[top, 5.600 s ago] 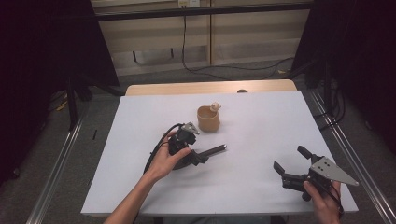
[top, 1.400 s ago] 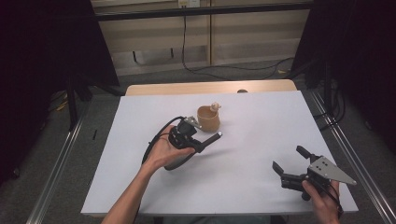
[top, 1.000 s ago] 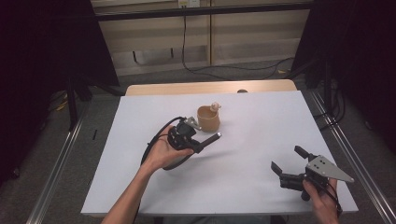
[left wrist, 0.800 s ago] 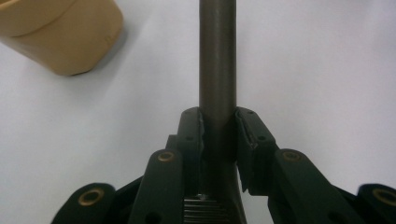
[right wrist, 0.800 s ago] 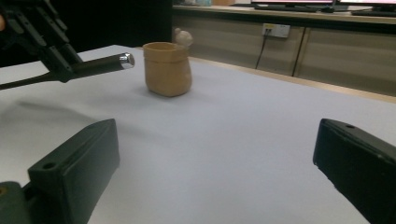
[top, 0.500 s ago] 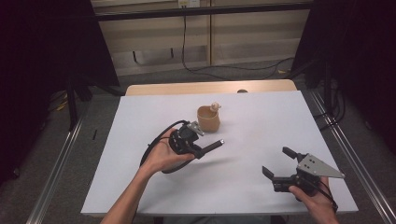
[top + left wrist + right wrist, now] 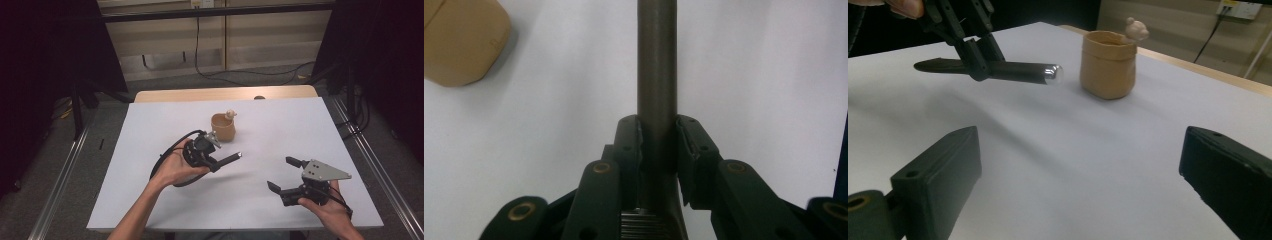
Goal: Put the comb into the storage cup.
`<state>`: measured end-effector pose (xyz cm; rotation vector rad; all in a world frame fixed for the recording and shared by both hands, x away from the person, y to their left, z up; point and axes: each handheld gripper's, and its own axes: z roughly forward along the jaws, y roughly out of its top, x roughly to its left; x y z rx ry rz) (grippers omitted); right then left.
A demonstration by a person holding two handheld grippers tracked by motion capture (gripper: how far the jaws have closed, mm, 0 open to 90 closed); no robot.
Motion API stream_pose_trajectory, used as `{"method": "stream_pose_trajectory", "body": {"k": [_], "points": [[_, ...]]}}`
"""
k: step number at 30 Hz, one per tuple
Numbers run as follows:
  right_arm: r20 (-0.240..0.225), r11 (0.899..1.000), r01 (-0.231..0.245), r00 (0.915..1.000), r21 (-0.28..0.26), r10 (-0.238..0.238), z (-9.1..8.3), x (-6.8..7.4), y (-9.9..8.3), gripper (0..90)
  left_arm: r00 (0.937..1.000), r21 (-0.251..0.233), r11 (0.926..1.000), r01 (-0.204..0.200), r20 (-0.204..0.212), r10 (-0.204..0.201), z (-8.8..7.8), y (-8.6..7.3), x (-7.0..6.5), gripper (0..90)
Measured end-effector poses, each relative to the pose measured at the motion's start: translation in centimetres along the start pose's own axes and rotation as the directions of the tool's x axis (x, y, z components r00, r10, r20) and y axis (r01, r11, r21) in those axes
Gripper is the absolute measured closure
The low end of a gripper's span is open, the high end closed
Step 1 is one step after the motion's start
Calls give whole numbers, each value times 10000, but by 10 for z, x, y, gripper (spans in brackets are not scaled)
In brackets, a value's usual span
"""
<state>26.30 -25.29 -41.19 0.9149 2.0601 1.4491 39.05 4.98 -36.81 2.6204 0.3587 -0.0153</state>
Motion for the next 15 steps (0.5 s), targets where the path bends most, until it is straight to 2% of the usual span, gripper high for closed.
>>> {"method": "stream_pose_trajectory", "body": {"k": [1, 3, 5, 8, 9, 13, 15], "points": [[-175, 9999, 112, 9998, 110, -110, 3, 1, 1, 30, 10000, 37, 10000, -61, -35, 61, 1, 1, -1, 731], [-259, 9998, 130, 9996, 180, -125, 5, 2, 2, 33, 9999, 89, 9999, -140, 52, 140, 2, 2, -3, 731], [-312, 9991, 141, 9994, 401, -129, 10, 3, 2, 33, 9998, 139, 9997, -219, -33, 219, 3, 3, -4, 731], [-598, 9975, 50, 9982, 708, -8, 18, 6, 1, 37, 9995, 436, 9986, -303, 29, 302, 7, 4, -3, 731], [-832, 9962, 85, 9965, 867, -13, 23, 7, 1, 40, 9994, 679, 9971, -352, 72, 348, 10, 4, -1, 731], [-1105, 9913, 68, 9938, 1314, 78, 31, 8, 6, 34, 9992, 758, 9964, -368, 174, 355, 13, 5, 1, 731], [-1241, 9880, 223, 9923, 1531, -32, 35, 7, 8, 34, 9987, 897, 9950, -447, 274, 424, 14, 6, 1, 731]]}}
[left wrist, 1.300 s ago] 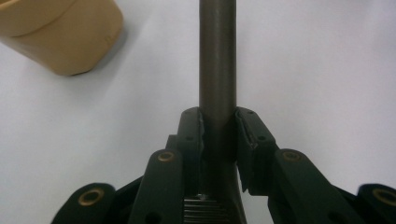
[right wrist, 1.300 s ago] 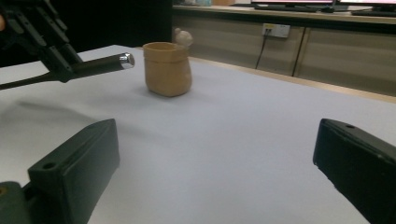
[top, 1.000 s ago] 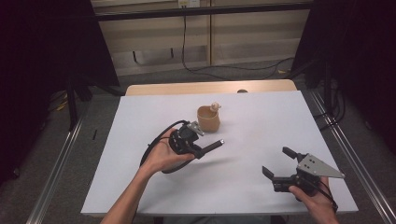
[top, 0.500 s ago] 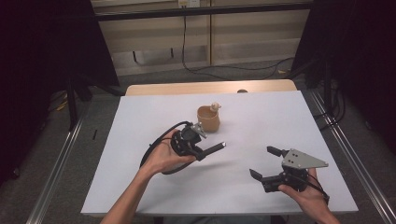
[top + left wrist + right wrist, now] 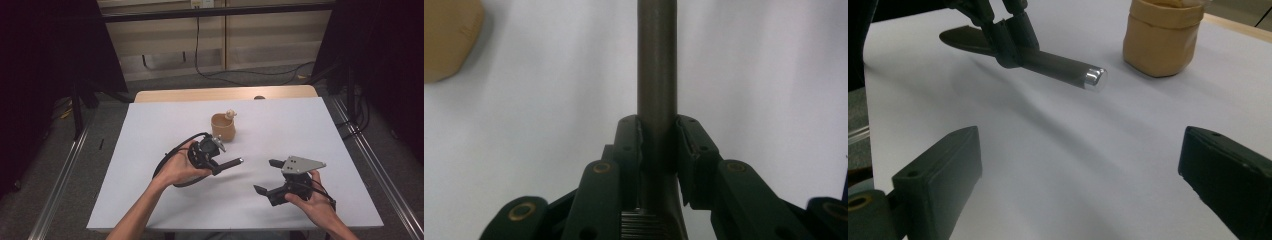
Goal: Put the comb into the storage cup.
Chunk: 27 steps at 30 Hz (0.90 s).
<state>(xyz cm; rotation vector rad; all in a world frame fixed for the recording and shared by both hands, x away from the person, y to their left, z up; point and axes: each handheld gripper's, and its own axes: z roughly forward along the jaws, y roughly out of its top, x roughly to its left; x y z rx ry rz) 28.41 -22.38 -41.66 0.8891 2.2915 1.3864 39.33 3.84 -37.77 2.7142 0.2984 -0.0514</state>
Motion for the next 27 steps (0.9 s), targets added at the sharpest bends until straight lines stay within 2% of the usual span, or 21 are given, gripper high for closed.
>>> {"method": "stream_pose_trajectory", "body": {"k": [2, 6, 8, 10, 11, 17, 19, 20, 23, 25, 27], "points": [[-74, 9999, 51, 10000, 108, -50, 1, 0, 1, 34, 10000, 59, 10000, -32, 4, 32, 0, 1, 0, 732], [-177, 9965, 406, 9991, 726, -394, 8, 2, 2, 36, 9999, 26, 9999, -135, 73, 135, 2, 2, -2, 731], [-270, 9953, 517, 9984, 820, -496, 9, 4, 1, 36, 9999, 70, 9999, -152, 1, 152, 4, 3, -4, 731], [-450, 9920, 815, 9960, 967, -774, 11, 6, -1, 37, 9999, 116, 9998, -141, 32, 141, 5, 4, -6, 731], [-562, 9894, 1019, 9937, 1037, -965, 13, 8, 0, 45, 9995, 158, 9995, -277, 122, 275, 6, 5, -7, 731], [-1025, 9820, 1480, 9854, 1171, -1363, 15, 7, 11, 40, 9992, 178, 9994, -282, 301, 277, 5, 4, -8, 731], [-1349, 9756, 1546, 9818, 1557, -1341, 19, 6, 13, 48, 9990, 155, 9994, -301, 341, 295, 6, 5, -9, 731], [-1385, 9724, 1646, 9801, 1652, -1424, 21, 6, 14, 60, 9983, 328, 9985, -447, 396, 434, 8, 6, -14, 731], [-1533, 9619, 1941, 9741, 1924, -1659, 25, 6, 14, 73, 9973, 348, 9982, -493, 559, 473, 10, 7, -19, 731], [-1651, 9570, 2100, 9700, 2000, -1784, 26, 7, 15, 91, 9950, 497, 9957, -785, 658, 751, 11, 11, -20, 731], [-1697, 9537, 2203, 9676, 2047, -1871, 26, 8, 15, 101, 9949, 475, 9952, -852, 574, 824, 11, 11, -20, 731]]}}
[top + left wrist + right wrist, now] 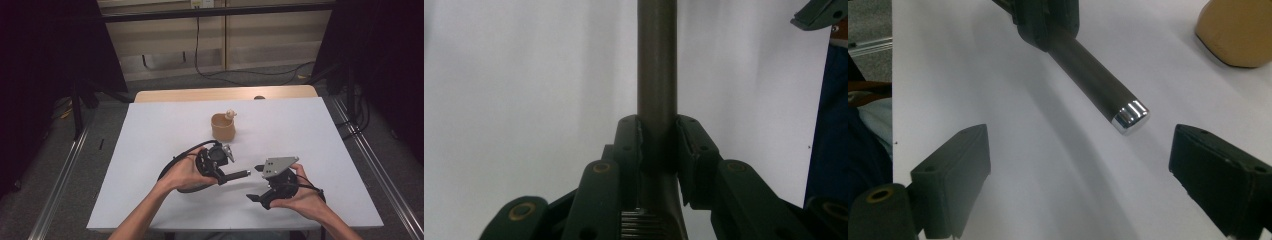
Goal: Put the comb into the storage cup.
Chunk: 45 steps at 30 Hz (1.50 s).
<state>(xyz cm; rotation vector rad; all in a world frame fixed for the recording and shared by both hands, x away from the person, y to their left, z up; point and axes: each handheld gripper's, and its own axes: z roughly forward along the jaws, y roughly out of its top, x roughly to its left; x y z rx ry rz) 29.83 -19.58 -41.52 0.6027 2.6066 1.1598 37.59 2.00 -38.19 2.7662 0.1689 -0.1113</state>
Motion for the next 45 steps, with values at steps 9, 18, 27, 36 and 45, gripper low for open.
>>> {"method": "stream_pose_trajectory", "body": {"k": [9, 18, 27, 36, 45], "points": [[2, 9982, 539, 9985, 247, -539, 3, -4, 7, 180, 9994, 254, 9994, -218, 282, 211, 2, 6, -7, 731], [-153, 9895, 1237, 9923, 747, -1229, 9, -4, 14, 309, 9980, 444, 9987, -247, 595, 220, 2, 13, -4, 731], [-322, 9820, 1689, 9855, 844, -1667, 15, -8, 15, 451, 9979, 402, 9984, -402, 527, 380, 2, 16, -5, 731], [-519, 9721, 2166, 9758, 905, -2126, 18, -6, 19, 580, 9960, 468, 9978, -468, 790, 430, 5, 19, -7, 731], [-616, 9691, 2348, 9711, 751, -2305, 18, -7, 21, 635, 9953, 365, 9974, -625, 767, 596, 3, 22, -7, 731]]}}
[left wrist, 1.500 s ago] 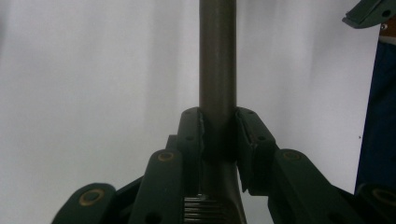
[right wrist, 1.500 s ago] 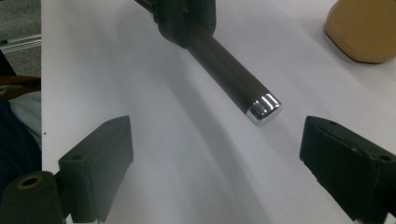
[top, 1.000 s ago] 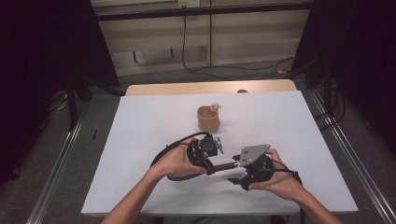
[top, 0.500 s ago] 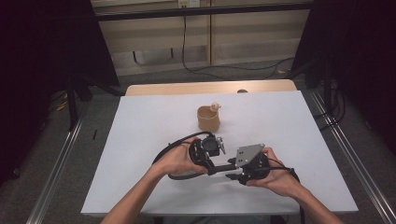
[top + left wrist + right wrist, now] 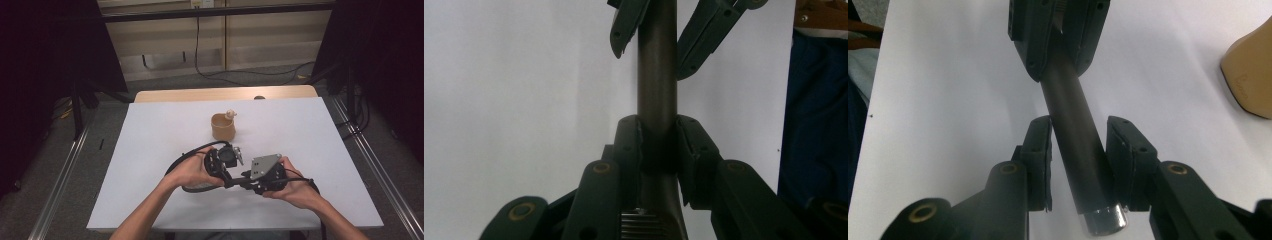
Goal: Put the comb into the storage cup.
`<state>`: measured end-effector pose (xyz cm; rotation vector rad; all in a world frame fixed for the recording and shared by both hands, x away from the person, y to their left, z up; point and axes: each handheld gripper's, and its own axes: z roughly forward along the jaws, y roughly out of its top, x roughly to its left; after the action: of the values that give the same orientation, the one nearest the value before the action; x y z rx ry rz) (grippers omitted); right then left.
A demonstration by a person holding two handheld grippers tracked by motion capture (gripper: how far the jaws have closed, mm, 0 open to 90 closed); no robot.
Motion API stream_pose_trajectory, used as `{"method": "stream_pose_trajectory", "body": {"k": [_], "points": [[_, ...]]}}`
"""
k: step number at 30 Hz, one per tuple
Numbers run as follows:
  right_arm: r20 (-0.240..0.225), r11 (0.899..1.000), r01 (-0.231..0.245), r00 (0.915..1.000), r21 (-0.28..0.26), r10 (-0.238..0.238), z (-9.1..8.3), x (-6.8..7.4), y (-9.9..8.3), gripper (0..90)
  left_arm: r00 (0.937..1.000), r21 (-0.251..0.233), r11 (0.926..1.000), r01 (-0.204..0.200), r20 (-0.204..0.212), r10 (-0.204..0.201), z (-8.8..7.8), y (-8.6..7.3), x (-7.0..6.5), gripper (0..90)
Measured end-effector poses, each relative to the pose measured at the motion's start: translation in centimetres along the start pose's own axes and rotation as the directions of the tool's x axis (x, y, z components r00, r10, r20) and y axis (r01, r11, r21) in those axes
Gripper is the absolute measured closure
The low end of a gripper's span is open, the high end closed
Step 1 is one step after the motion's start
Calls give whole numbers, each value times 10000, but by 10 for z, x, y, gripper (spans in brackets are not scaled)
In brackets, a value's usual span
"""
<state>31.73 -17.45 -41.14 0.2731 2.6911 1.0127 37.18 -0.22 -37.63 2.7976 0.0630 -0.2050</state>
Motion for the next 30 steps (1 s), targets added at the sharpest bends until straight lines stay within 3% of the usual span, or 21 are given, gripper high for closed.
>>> {"method": "stream_pose_trajectory", "body": {"k": [6, 9, 17, 18, 25, 26, 30], "points": [[-1, 9999, 108, 9999, 61, -108, 2, 0, 1, 610, 10000, -114, 9999, 15, 75, -15, 0, 2, -1, 731], [-62, 9999, 122, 9999, 23, -122, 3, 1, 3, 646, 9999, -29, 10000, -94, 108, 94, 0, 3, -2, 731], [-516, 9992, 206, 9985, 332, -189, 4, 1, 2, 684, 9992, 44, 9996, -289, 264, 288, 3, 4, -4, 729], [-571, 9991, 184, 9982, 379, -162, 5, 1, 2, 689, 9988, 24, 9990, -449, 183, 449, 4, 5, -5, 729], [-812, 9980, 389, 9961, 507, -347, 6, 4, 1, 726, 9982, -281, 9991, -328, 495, 341, -1, 3, -2, 721], [-812, 9980, 389, 9961, 507, -347, 6, 4, 1, 726, 9975, -192, 9987, -472, 523, 481, -2, 3, -1, 721], [-884, 9984, 376, 9955, 412, -339, 7, 4, 1, 729, 9986, -311, 9992, -254, 462, 268, -2, 2, -2, 717]]}}
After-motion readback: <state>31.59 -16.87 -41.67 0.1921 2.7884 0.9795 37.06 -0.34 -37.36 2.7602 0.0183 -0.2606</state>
